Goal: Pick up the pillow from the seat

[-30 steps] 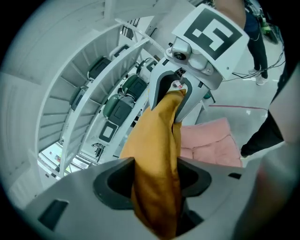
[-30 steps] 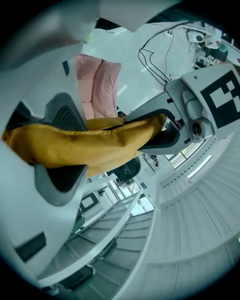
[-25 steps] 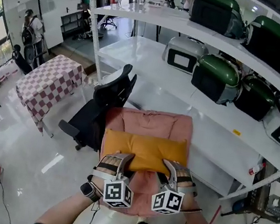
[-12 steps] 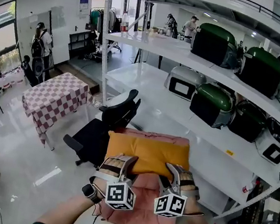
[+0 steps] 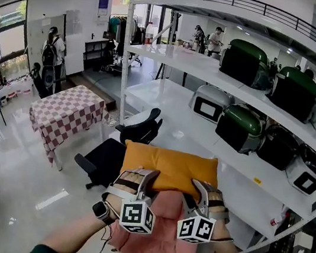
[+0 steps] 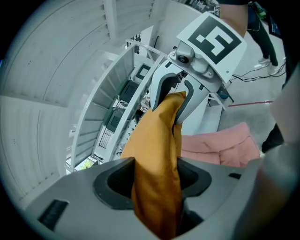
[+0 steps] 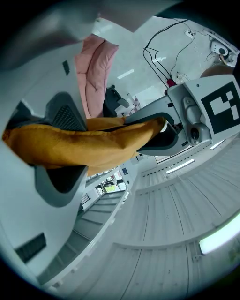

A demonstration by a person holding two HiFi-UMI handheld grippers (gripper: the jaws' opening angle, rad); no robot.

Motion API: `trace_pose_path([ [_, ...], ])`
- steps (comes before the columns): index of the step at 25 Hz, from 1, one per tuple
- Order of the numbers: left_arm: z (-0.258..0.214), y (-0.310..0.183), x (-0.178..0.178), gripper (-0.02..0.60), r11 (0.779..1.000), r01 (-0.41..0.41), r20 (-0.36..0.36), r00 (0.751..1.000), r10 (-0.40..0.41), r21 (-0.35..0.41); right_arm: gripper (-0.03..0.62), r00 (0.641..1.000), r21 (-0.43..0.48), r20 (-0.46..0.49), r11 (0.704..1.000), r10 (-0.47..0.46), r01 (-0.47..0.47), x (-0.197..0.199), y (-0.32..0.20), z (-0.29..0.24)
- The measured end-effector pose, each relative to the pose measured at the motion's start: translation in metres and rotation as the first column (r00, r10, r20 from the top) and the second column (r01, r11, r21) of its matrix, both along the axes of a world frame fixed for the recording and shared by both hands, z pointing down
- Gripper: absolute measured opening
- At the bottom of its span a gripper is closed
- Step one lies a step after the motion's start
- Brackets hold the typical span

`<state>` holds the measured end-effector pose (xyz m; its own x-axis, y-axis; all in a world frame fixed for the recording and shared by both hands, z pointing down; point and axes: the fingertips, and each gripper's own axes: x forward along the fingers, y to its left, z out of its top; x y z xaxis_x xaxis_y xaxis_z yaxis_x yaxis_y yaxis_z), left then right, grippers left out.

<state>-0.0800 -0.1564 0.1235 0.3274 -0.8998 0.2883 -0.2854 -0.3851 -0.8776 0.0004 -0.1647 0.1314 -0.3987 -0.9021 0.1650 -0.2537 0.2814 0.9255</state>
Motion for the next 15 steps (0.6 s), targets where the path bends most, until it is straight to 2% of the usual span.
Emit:
trace_pose_path([
  [15,-0.012,0.011,-0.003,0.242,1.000,0.014,-0.029,0.999,-0.013,0.009,0.207,1.000,0.029,-0.013,0.999,-0.023,0.024,-0.002,0.010,-0.013],
])
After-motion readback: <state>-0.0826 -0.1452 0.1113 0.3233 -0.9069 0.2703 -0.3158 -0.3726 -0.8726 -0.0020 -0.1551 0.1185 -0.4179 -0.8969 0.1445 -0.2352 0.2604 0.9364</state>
